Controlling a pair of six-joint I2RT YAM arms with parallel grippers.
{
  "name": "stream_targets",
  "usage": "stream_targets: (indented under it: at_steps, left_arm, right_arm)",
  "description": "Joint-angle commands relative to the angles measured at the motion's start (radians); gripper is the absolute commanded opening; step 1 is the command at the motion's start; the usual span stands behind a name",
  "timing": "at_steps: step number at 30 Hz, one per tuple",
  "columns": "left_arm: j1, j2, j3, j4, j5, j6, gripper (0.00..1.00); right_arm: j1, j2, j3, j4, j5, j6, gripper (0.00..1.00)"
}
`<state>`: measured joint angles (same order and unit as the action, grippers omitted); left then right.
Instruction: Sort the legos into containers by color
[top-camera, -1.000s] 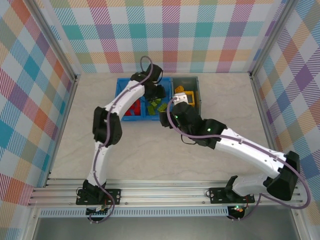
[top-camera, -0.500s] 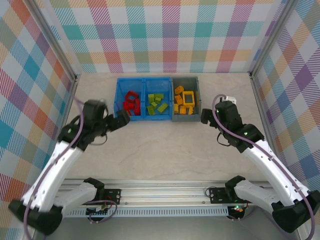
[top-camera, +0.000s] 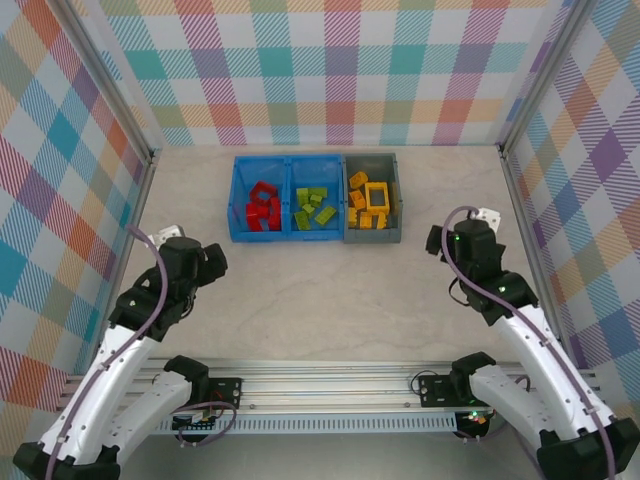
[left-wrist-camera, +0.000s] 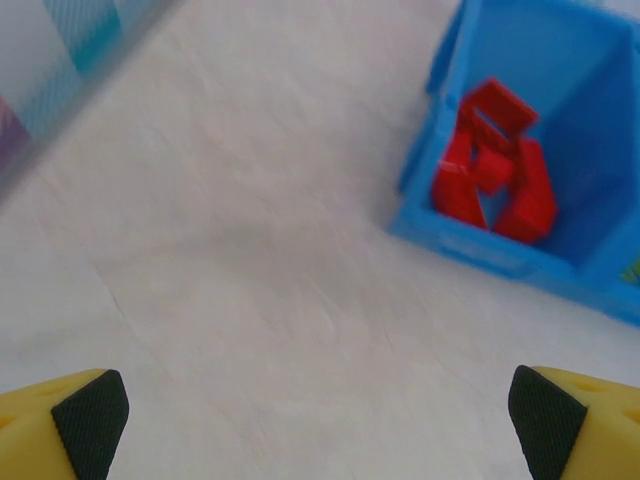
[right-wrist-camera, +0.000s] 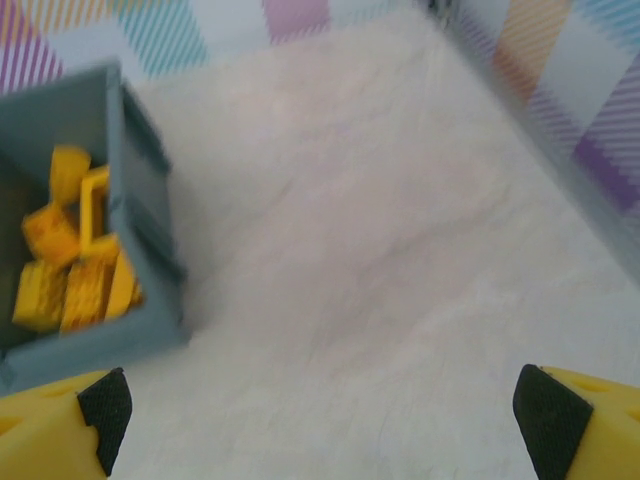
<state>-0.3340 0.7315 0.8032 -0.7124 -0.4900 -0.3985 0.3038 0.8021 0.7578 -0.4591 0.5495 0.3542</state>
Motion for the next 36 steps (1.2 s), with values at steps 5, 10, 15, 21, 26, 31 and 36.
stream_targets:
  at_steps: [5,10,15,21,26,31,36]
  left_arm:
    - [0.210,0.103,-0.329,0.755,0.093,0.315,1.00]
    - [0.256,0.338,-0.413,1.028,0.163,0.291,1.00]
    - [0.258,0.559,-0.407,1.254,0.155,0.318,1.00]
    - [0.283,0.777,-0.309,1.342,0.246,0.343,1.00]
    - [0.251,0.820,-0.417,1.553,0.301,0.403,1.00]
    - [0.267,0.828,-0.384,1.514,0.340,0.399,1.00]
    - [0.267,0.831,-0.392,1.531,0.345,0.401,1.00]
  right_arm:
    - [-0.106,0.142,-0.253,0.578,-0.182,-0.275,1.00]
    - [-0.133,0.319,-0.336,0.833,-0.231,-0.298,1.00]
    - [-0.169,0.511,-0.376,1.098,-0.289,-0.309,1.00]
    - [-0.234,0.680,-0.337,1.236,-0.379,-0.345,1.00]
    - [-0.265,0.715,-0.389,1.347,-0.486,-0.350,1.00]
    - [-0.264,0.723,-0.361,1.301,-0.504,-0.362,1.00]
    - [-0.280,0.723,-0.348,1.272,-0.526,-0.351,1.00]
